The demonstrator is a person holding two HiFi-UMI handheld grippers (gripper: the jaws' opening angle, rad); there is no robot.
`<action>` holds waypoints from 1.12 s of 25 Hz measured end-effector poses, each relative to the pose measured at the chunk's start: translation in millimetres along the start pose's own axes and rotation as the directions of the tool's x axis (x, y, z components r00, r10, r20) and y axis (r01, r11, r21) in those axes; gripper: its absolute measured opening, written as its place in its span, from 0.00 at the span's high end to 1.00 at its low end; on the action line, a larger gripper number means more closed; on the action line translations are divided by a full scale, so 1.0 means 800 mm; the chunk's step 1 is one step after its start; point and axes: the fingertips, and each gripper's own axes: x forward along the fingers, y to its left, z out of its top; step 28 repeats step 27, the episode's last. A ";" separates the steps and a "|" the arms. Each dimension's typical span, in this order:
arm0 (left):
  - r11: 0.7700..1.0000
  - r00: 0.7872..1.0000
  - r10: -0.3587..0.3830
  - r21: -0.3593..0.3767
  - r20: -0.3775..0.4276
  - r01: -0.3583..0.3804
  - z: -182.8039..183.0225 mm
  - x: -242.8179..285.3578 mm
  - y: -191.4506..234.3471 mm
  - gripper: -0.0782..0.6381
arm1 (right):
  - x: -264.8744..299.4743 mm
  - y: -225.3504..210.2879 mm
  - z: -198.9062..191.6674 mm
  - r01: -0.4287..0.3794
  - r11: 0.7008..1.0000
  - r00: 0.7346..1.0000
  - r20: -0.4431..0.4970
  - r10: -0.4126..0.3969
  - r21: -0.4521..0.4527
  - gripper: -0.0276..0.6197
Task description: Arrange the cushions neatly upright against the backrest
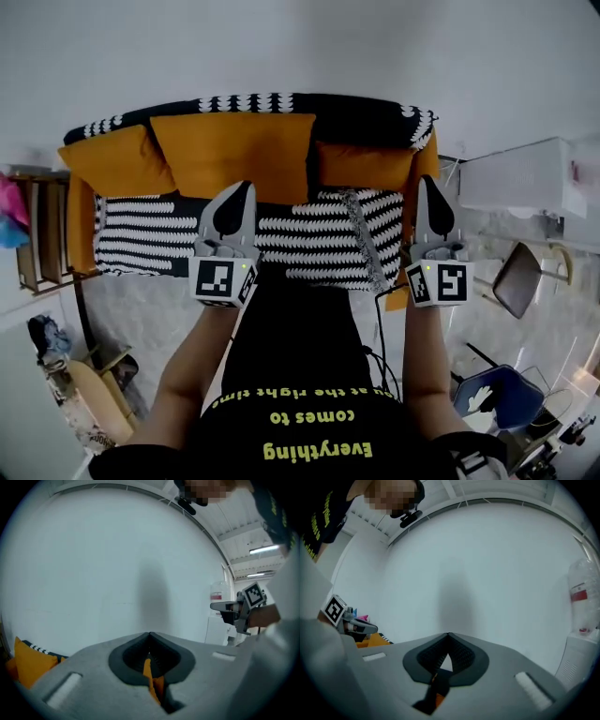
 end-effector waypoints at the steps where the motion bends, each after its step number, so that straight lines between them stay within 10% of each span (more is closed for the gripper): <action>1: 1.000 1.000 0.001 0.007 0.014 -0.001 0.010 -0.007 0.000 0.89 | -0.008 0.007 0.009 0.003 1.000 1.000 0.010 -0.003 0.016 0.94; 28: 0.998 0.995 -0.051 0.044 0.088 0.047 0.071 -0.068 -0.039 0.89 | -0.097 0.054 0.051 0.001 0.997 1.000 0.027 -0.003 0.080 0.94</action>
